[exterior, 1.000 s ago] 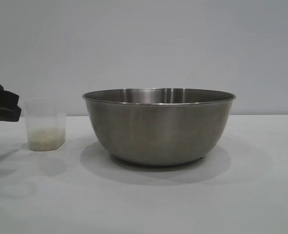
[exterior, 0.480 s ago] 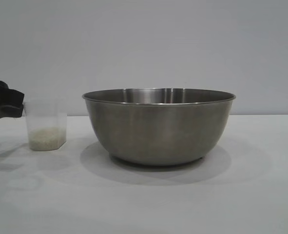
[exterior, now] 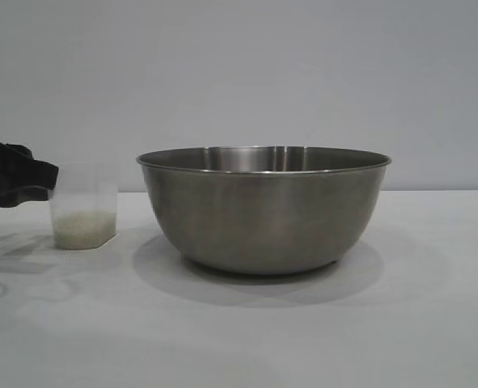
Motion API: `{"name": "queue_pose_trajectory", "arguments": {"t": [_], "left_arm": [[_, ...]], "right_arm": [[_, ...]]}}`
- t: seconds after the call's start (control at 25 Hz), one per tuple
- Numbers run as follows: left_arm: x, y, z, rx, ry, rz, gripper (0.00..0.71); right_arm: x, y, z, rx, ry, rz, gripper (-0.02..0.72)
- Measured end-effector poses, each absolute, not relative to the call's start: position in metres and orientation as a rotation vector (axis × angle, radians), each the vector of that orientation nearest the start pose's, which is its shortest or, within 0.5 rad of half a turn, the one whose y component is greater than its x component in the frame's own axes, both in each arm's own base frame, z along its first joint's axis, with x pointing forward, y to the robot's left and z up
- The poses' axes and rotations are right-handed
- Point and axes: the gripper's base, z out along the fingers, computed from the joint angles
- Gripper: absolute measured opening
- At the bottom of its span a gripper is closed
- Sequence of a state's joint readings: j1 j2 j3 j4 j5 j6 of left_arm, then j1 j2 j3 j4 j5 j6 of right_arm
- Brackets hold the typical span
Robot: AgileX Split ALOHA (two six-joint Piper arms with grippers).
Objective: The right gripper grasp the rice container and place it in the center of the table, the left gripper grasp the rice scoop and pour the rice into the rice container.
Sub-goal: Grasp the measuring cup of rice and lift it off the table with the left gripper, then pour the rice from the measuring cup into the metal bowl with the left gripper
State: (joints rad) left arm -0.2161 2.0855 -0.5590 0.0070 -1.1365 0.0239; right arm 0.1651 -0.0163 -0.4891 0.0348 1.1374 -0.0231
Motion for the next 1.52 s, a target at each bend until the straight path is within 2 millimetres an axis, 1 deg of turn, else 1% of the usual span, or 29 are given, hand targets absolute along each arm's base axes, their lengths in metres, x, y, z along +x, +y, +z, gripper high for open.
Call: {"name": "queue_pose_trajectory", "arguments": {"t": [0.12, 0.16, 0.24, 0.48, 0.6, 0.76, 0.96, 1.12, 1.32, 1.44, 1.52], "left_arm": [[0.311, -0.071, 0.077, 0.253, 1.849, -0.149, 0.094], [0.313, -0.072, 0.077, 0.262, 1.842, -0.154, 0.055], [0.314, -0.073, 0.078, 0.267, 1.837, -0.158, 0.000], [0.314, -0.074, 0.075, 0.288, 1.841, -0.166, 0.000], [0.315, -0.075, 0.082, 0.299, 1.820, -0.170, 0.000], [0.316, -0.078, 0.108, 0.375, 1.726, -0.134, 0.000], [0.316, -0.085, 0.144, 0.533, 1.565, -0.084, 0.000], [0.326, -0.094, 0.168, 0.610, 1.440, -0.095, 0.000], [0.339, -0.111, 0.189, 0.778, 1.276, -0.116, 0.000], [0.343, -0.118, 0.198, 0.898, 1.167, -0.065, 0.000], [0.344, -0.121, 0.200, 0.971, 1.106, -0.018, 0.000]], "right_arm": [[-0.010, 0.001, 0.268, -0.202, 2.108, 0.127, 0.505], [-0.010, 0.001, 0.268, -0.202, 2.108, 0.127, 0.505], [-0.010, 0.001, 0.268, -0.202, 2.108, 0.127, 0.505], [-0.010, 0.001, 0.268, -0.202, 2.108, 0.127, 0.505], [-0.010, 0.001, 0.268, -0.202, 2.108, 0.127, 0.505], [-0.010, 0.001, 0.268, -0.202, 2.108, 0.127, 0.505], [-0.010, 0.001, 0.268, -0.202, 2.108, 0.127, 0.505], [-0.010, 0.001, 0.268, -0.202, 2.108, 0.127, 0.505], [-0.010, 0.001, 0.268, -0.202, 2.108, 0.127, 0.505], [-0.010, 0.001, 0.268, -0.202, 2.108, 0.127, 0.505], [-0.010, 0.001, 0.268, -0.202, 2.108, 0.127, 0.505]]}}
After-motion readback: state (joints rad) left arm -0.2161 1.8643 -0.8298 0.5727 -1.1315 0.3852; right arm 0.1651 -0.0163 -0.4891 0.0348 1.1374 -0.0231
